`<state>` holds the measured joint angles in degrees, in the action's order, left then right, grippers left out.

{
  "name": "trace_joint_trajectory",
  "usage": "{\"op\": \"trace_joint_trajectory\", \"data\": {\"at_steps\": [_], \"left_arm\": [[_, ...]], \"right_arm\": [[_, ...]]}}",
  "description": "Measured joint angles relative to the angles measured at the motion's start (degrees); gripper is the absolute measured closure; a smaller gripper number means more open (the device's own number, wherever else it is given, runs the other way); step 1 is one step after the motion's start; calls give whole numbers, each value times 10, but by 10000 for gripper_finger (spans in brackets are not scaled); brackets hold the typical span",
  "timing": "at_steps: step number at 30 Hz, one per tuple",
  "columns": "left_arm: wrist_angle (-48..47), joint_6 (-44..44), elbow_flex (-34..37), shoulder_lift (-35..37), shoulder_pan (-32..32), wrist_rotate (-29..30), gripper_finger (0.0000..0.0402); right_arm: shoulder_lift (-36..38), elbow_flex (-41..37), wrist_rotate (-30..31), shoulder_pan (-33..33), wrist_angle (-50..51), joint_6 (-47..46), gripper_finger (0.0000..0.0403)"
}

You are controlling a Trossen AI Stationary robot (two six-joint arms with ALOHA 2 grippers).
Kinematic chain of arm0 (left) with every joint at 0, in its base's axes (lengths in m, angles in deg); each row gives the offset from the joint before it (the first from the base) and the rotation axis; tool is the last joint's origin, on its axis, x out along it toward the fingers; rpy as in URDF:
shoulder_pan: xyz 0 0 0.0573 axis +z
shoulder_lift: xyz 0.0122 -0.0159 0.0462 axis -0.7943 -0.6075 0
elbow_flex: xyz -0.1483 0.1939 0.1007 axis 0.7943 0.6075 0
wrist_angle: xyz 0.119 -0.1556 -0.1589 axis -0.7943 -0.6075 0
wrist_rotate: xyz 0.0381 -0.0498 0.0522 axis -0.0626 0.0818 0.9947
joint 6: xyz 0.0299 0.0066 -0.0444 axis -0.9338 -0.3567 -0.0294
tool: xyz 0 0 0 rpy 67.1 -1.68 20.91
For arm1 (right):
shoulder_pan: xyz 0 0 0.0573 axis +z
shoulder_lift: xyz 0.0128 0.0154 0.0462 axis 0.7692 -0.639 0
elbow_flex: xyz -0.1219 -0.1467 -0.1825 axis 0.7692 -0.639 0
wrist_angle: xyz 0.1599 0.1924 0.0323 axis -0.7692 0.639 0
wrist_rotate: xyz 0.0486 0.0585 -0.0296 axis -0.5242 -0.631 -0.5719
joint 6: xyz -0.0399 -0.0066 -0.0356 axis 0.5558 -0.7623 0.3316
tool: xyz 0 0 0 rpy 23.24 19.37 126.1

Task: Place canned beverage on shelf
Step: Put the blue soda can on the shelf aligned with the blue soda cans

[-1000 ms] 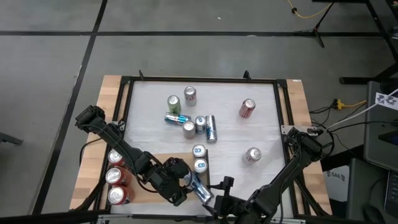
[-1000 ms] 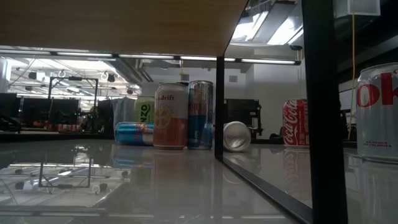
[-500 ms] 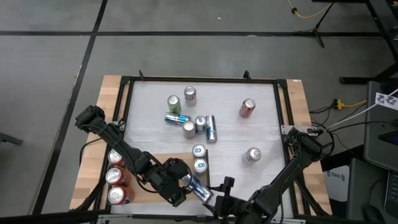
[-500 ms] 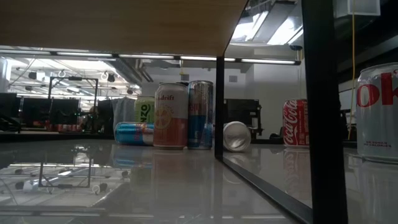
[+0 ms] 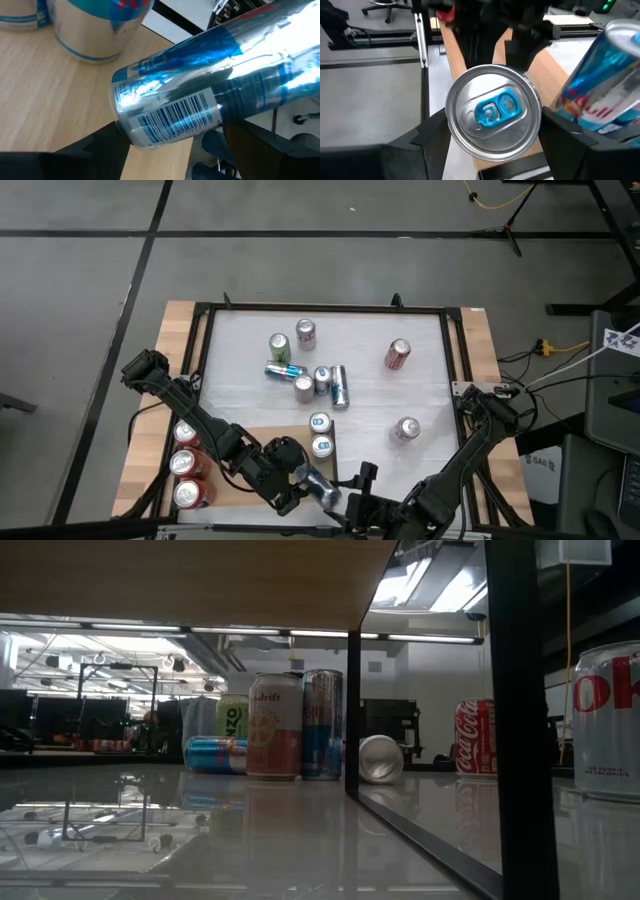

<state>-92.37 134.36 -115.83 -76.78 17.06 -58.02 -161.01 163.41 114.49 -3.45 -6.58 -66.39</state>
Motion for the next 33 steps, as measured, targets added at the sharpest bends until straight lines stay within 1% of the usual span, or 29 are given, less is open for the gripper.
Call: {"op": "trace_joint_trajectory", "data": {"at_steps": [4,10,17,27,33], "left_arm": [[18,-1,1,0,0,-3,107],[18,-2,1,-1,0,-2,107],[13,-2,1,-1,0,-1,107],[-24,-8,0,-1,0,1,107],[-24,-8,0,-1,0,1,107]], "right_arm": [[0,27,-15,-4,12,0,152],[1,51,-43,-17,20,1,153],[2,64,-79,-34,28,0,153],[1,63,-88,-39,36,-5,153],[0,63,-88,-39,35,-7,153]]}}
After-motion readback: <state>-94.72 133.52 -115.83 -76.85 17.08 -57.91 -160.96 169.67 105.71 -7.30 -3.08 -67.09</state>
